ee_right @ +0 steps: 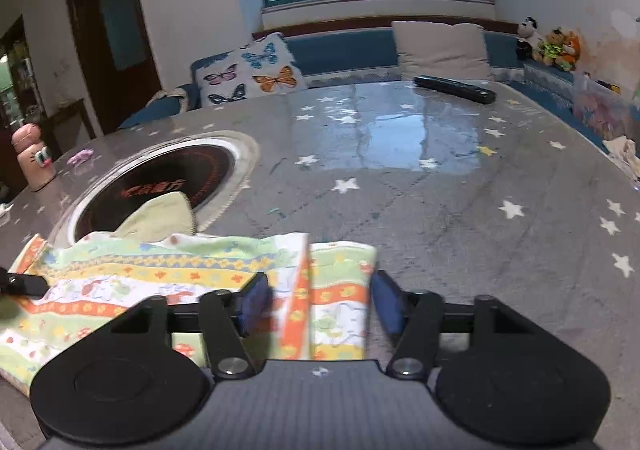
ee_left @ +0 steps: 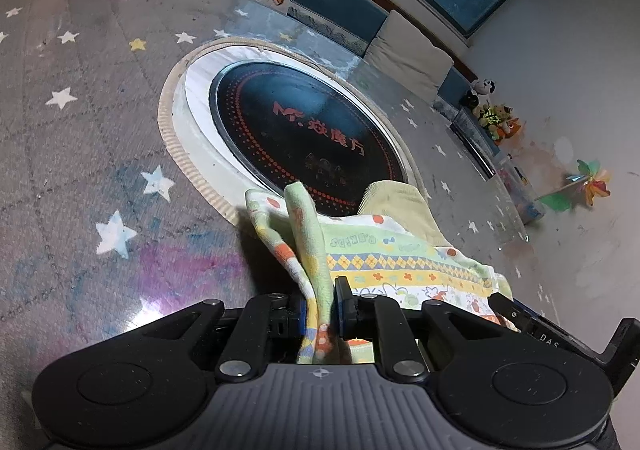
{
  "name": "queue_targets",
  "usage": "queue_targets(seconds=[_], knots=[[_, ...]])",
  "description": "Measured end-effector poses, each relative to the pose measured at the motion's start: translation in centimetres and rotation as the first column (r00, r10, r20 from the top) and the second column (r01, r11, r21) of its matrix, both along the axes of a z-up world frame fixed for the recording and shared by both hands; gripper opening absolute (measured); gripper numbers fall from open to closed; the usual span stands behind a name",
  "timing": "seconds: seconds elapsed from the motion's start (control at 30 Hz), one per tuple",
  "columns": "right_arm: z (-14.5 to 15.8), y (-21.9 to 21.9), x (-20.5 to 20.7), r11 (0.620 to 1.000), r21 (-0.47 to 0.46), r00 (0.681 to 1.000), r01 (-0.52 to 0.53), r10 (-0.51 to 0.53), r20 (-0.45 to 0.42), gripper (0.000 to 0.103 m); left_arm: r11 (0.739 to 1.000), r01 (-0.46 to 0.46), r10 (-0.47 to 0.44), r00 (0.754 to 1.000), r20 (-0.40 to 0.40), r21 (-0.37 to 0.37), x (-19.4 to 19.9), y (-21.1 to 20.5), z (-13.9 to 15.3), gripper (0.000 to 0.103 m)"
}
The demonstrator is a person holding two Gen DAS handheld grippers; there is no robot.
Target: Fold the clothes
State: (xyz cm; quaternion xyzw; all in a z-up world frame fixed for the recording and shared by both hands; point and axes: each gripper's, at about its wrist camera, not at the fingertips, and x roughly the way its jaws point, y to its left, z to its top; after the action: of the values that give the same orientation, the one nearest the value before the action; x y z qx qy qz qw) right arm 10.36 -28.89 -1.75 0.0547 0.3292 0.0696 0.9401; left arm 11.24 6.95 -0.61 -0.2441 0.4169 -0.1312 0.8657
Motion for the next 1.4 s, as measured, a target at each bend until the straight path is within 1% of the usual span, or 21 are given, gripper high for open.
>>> queue_targets(seconds=[0.07,0.1,0.13,0.23,0.37,0.5,0.7,0.9,1.03,1.27,1.3,1.33,1.4], knots=[[0.1,0.4,-0.1,1.0,0.006,1.0,-0.011,0.011,0.0,0.021,1.0,0.002,-0.002,1.0,0.003,0.01,0.0,-0.2,0.2,0.013],[0.1,0.5,-0.2,1.0,0.015,1.0,-0.014,0.014,0.0,0.018,1.0,0.005,-0.005,1.0,0.007,0.012,0.0,-0.3,0.4,0.012],[0.1,0.5,-0.3,1.0,0.022,1.0,-0.012,0.012,0.004,0.013,1.0,0.009,-0.01,1.0,0.015,0.015,0.1,-0.5,0.8,0.011],[1.0,0.1,-1.0,0.999,0.045,0.999,0.006,-0.007,0.037,0.008,0.999,0.023,-0.024,0.999,0.038,0.026,0.2,-1.0,1.9,0.009],[3.0,-0.7,-2.3,0.999,0.049,0.996,0.02,-0.024,0.092,0.007,0.997,0.061,-0.064,0.994,0.085,0.041,1.1,-2.6,4.0,0.009],[5.0,-1.7,-3.2,0.998,0.04,0.989,0.042,-0.048,0.143,0.006,0.992,0.105,-0.112,0.987,0.111,0.066,2.3,-5.1,5.5,0.008],[7.0,-3.8,-3.6,0.995,0.01,0.979,0.097,-0.097,0.181,0.006,0.981,0.163,-0.176,0.976,0.131,0.107,4.1,-9.0,7.0,0.008],[8.3,-6.1,-3.2,0.988,-0.008,0.968,0.152,-0.148,0.201,0.006,0.968,0.2,-0.219,0.968,0.124,0.149,5.9,-12.1,7.7,0.008],[8.8,-7.2,-2.6,0.985,-0.016,0.964,0.171,-0.163,0.211,0.006,0.96,0.222,-0.244,0.963,0.114,0.172,6.7,-13.9,7.8,0.008],[9.7,-8.9,-1.5,0.979,-0.038,0.955,0.202,-0.188,0.23,0.006,0.946,0.249,-0.277,0.953,0.124,0.206,8.1,-16.6,8.7,0.008],[9.8,-9.1,-1.5,0.978,-0.04,0.953,0.206,-0.192,0.233,0.006,0.945,0.251,-0.281,0.952,0.124,0.211,8.3,-16.9,8.8,0.008],[10.0,-9.4,-1.4,0.976,-0.042,0.951,0.214,-0.198,0.239,0.002,0.943,0.253,-0.284,0.951,0.125,0.218,8.5,-17.3,8.9,0.008],[10.4,-10.0,-1.3,0.972,-0.045,0.944,0.231,-0.213,0.252,0.0,0.939,0.256,-0.29,0.949,0.126,0.231,9.0,-18.0,9.1,0.008]])
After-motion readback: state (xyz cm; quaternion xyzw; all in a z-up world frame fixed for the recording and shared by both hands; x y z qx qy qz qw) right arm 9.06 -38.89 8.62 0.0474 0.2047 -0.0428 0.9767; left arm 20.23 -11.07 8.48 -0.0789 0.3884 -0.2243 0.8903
